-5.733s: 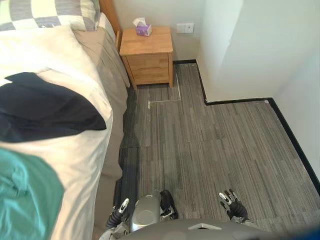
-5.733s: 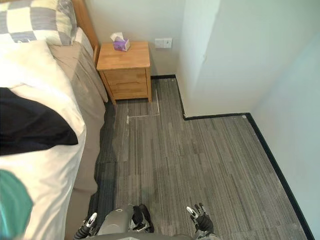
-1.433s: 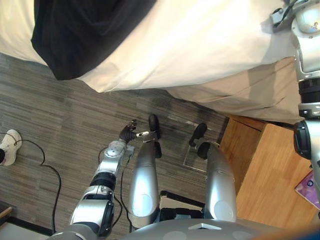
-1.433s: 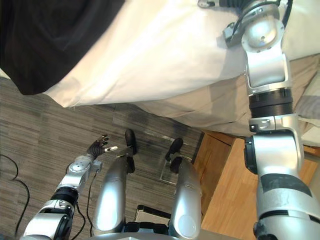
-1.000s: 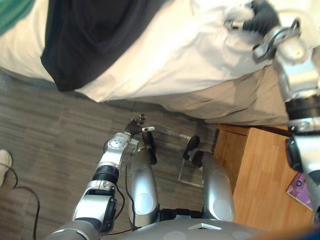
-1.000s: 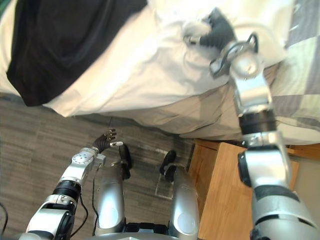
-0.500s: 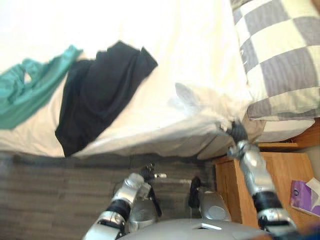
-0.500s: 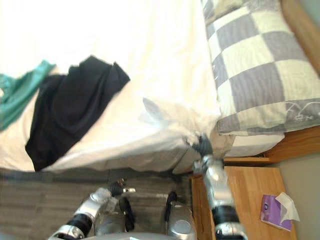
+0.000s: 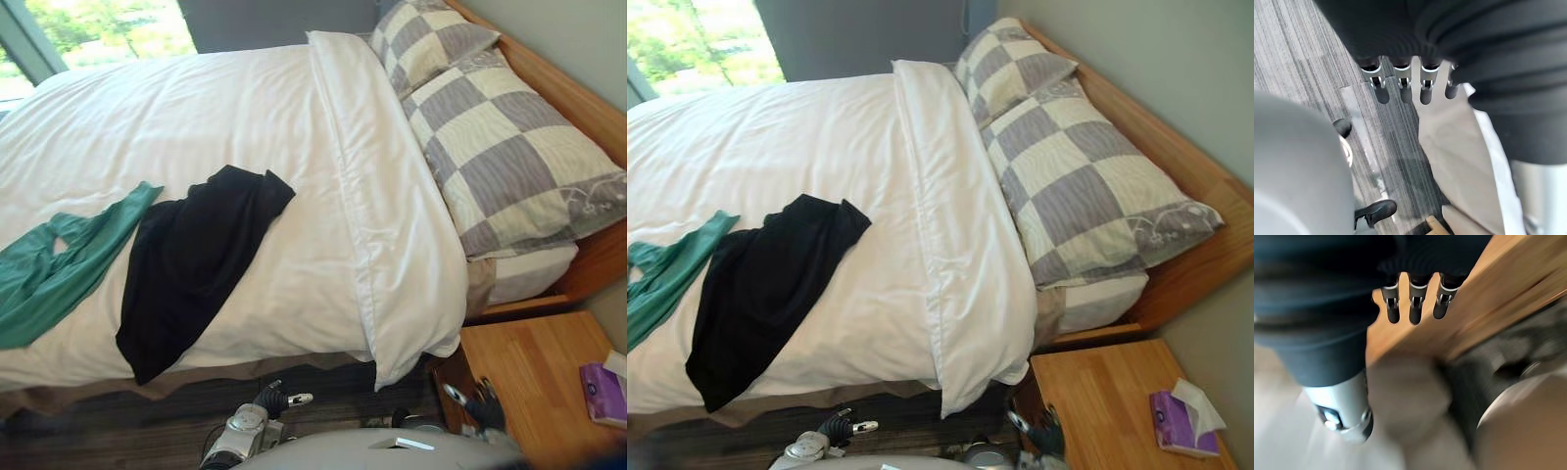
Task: Tidy the bed and pick cloth on bed and put in laundry
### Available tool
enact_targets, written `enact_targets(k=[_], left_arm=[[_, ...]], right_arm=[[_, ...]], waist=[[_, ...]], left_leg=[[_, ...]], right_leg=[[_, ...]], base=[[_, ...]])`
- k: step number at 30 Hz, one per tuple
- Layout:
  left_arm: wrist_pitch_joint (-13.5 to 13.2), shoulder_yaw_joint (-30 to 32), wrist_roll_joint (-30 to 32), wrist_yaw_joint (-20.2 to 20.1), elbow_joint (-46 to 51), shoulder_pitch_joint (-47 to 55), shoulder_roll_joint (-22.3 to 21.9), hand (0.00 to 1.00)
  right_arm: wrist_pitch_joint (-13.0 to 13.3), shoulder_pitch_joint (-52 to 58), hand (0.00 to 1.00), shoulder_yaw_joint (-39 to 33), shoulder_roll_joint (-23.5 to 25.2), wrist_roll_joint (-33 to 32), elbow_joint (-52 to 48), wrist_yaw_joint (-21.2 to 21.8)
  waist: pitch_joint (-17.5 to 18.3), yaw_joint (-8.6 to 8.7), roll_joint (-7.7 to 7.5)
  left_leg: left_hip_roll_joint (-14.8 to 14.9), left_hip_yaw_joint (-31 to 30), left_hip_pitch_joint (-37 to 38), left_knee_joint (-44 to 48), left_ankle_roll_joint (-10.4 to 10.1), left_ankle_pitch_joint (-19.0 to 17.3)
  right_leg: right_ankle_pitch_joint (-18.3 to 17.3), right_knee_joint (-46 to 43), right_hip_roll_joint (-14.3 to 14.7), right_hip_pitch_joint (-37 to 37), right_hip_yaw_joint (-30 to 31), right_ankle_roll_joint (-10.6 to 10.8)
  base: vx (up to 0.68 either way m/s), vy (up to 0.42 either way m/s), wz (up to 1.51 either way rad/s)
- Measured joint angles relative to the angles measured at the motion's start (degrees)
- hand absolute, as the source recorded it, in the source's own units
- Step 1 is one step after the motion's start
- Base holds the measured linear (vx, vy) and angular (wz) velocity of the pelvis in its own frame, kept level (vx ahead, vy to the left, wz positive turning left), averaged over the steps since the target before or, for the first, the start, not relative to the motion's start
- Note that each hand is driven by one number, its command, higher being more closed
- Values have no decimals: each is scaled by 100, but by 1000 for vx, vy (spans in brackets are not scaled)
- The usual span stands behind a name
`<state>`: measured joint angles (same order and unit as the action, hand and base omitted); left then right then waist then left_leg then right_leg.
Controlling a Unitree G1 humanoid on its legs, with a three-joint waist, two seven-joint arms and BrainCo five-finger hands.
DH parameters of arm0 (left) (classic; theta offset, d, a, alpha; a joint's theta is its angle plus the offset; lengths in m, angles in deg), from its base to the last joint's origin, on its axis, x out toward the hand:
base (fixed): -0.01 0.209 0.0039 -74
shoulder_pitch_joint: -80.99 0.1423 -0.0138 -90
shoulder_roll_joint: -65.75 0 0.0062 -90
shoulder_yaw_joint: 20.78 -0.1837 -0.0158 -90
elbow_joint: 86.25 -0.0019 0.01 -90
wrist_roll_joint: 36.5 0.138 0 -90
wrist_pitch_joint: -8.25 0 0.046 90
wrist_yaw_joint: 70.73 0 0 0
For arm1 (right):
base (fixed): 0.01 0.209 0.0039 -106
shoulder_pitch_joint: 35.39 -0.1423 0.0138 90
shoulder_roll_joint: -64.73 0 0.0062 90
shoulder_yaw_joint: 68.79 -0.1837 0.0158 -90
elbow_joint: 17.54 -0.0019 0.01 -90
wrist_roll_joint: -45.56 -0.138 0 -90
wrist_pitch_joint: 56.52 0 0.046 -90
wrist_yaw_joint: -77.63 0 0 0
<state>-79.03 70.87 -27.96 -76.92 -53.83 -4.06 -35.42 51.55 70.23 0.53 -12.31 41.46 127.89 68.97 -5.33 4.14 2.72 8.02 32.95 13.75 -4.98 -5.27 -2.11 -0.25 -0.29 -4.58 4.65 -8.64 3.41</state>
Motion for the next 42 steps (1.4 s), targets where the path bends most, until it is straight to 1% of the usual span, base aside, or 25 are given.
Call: enact_targets(k=[4,5,8,9,12,13,14,17,19,21,22,24,25,27,28,30,31,32,33,34,35,36,38,40,42], left_arm=[[-22,137,-1,-84,11,26,4,0],[7,145,0,-117,18,34,23,0],[85,123,-13,-217,33,65,91,0],[128,109,-21,-239,41,69,128,0],[355,-21,-123,-270,57,113,274,0],[448,-51,-178,-267,68,172,329,0],[481,-52,-259,-262,67,211,354,0],[593,-57,-617,-220,70,322,426,0],[590,-57,-818,-213,69,363,435,0],[532,-56,-1050,-210,70,385,443,0],[524,-55,-1087,-209,70,388,442,0],[419,-56,-1252,-205,115,502,423,0],[398,-56,-1255,-204,166,529,416,0],[287,-50,-1433,-208,246,568,330,0],[265,-50,-1487,-210,255,571,297,0],[235,-52,-1750,-229,309,414,223,0],[201,-54,-1849,-238,334,361,224,0],[121,-50,-2049,-272,494,248,231,0],[26,-47,-2208,-302,652,138,231,0],[-10,-45,-2311,-333,706,86,231,0],[-113,-34,-2466,-375,748,-68,237,0],[-149,-35,-2554,-394,796,-138,205,0],[-349,69,-2746,-369,928,-341,83,0],[-540,90,-3003,-391,933,-591,38,0],[-664,126,-3205,-397,959,-903,-36,0]], right_arm=[[143,-64,0,-145,-132,109,-373,-281],[215,-147,100,-124,-190,122,-567,-291],[299,-442,100,-69,-312,114,-1204,-266],[298,-524,100,-21,-374,72,-1453,-163],[269,-761,100,217,-681,-280,-2211,520],[232,-897,100,305,-768,-516,-2493,868],[221,-954,100,322,-783,-635,-2569,1016],[58,-1209,100,454,-791,-1369,-2994,1699],[-133,-1305,100,587,-782,-1742,-3263,1963],[-342,-1423,100,691,-752,-2428,-3527,2140],[-368,-1446,100,690,-742,-2555,-3588,2149],[-478,-1621,100,688,-703,-3283,-3707,2181],[-510,-1654,100,683,-703,-3456,-3773,2178],[-575,-1878,100,669,-710,-3991,-4076,2070],[-593,-1979,100,667,-712,-4093,-4150,2020],[-647,-2588,100,691,-709,-4473,-4488,1719],[-646,-2779,100,700,-708,-4527,-4565,1640],[-644,-3215,100,707,-711,-4643,-4724,1449],[-640,-3629,100,709,-717,-4702,-4813,1289],[-640,-3776,100,706,-722,-4749,-4841,1222],[-642,-4020,100,699,-723,-4846,-4918,1100],[-642,-4102,100,699,-721,-4885,-4972,1052],[-644,-4367,100,713,-733,-5013,-5031,1007],[-643,-4622,100,796,-836,-5142,-5075,1013],[-631,-4892,100,864,-915,-5156,-5099,1025]], waist=[[4,-25,-40],[1,-39,-79],[48,-53,-80],[56,-54,-92],[88,-59,-135],[104,-60,-162],[109,-61,-181],[99,-84,-231],[98,-74,-228],[88,-127,-213],[83,-141,-207],[61,-140,-157],[47,-142,-136],[-112,-143,0],[-160,-159,44],[-517,-211,213],[-638,-211,197],[-846,-220,242],[-1101,-301,238],[-1216,-354,239],[-1460,-399,246],[-1579,-418,247],[-1878,-488,225],[-2122,-479,241],[-2399,-471,251]], left_leg=[[-2,-19,29,-16,-15,-10],[-11,-44,26,-37,-14,-10],[-28,-63,5,-58,-13,-11],[-32,-79,-16,-58,-12,-11],[-56,-163,-88,-55,-10,-7],[-47,-205,-88,-54,-9,-7],[-44,-220,-88,-54,-9,-7],[-49,-292,-88,-53,-9,-7],[-56,-386,-83,-52,-8,-6],[-55,-450,-93,-18,-7,-6],[-55,-495,-103,3,-7,-6],[-55,-631,-157,35,3,1],[-58,-685,-194,52,14,9],[-93,-860,-369,116,85,61],[-100,-877,-431,120,102,76],[-100,-952,-845,365,136,56],[-120,-985,-1000,452,156,24],[-169,-992,-1317,628,129,-8],[-191,-989,-1637,739,138,-3],[-195,-981,-1764,756,145,18],[-192,-986,-1997,812,143,80],[-191,-987,-2089,823,145,125],[-194,-981,-2519,971,180,226],[-211,-977,-2979,1213,267,267],[-211,-975,-3316,1437,287,259]], right_leg=[[0,47,31,34,-6,0],[-2,77,30,23,-7,1],[19,181,29,21,-10,16],[35,206,29,18,-15,5],[43,235,41,-4,-44,5],[41,236,53,8,-77,4],[39,238,56,11,-86,2],[40,245,53,55,-95,2],[40,245,37,96,-156,2],[39,245,24,133,-209,2],[37,246,17,153,-244,1],[22,247,-4,183,-352,-4],[20,247,-14,177,-380,-5],[-18,165,-85,104,-507,2],[-58,82,-114,27,-508,4],[-400,-778,-313,-662,-481,15],[-487,-1042,-386,-879,-479,2],[-614,-1508,-533,-1369,-459,-16],[-656,-1780,-609,-1776,-418,-55],[-661,-1866,-633,-1940,-406,-62],[-679,-2012,-665,-2208,-390,-93],[-689,-2090,-679,-2324,-382,-110],[-753,-2442,-769,-2868,-325,-206],[-823,-2820,-887,-3385,-288,-254],[-851,-3088,-952,-3771,-244,-290]], base=[[-29,-32,2],[-38,-13,6],[-8,-5,2],[3,-18,8],[24,-21,11],[38,-25,6],[36,-30,4],[25,-16,1],[2,-20,11],[-35,-29,15],[-49,-35,24],[-69,-40,27],[-91,-38,31],[-137,-27,34],[-161,-3,19],[-183,-7,13],[-239,-38,17],[-259,-61,15],[-196,-60,9],[-159,-74,12],[-94,-63,13],[-86,-84,13],[-35,-98,9],[35,-107,16],[31,-78,10]])
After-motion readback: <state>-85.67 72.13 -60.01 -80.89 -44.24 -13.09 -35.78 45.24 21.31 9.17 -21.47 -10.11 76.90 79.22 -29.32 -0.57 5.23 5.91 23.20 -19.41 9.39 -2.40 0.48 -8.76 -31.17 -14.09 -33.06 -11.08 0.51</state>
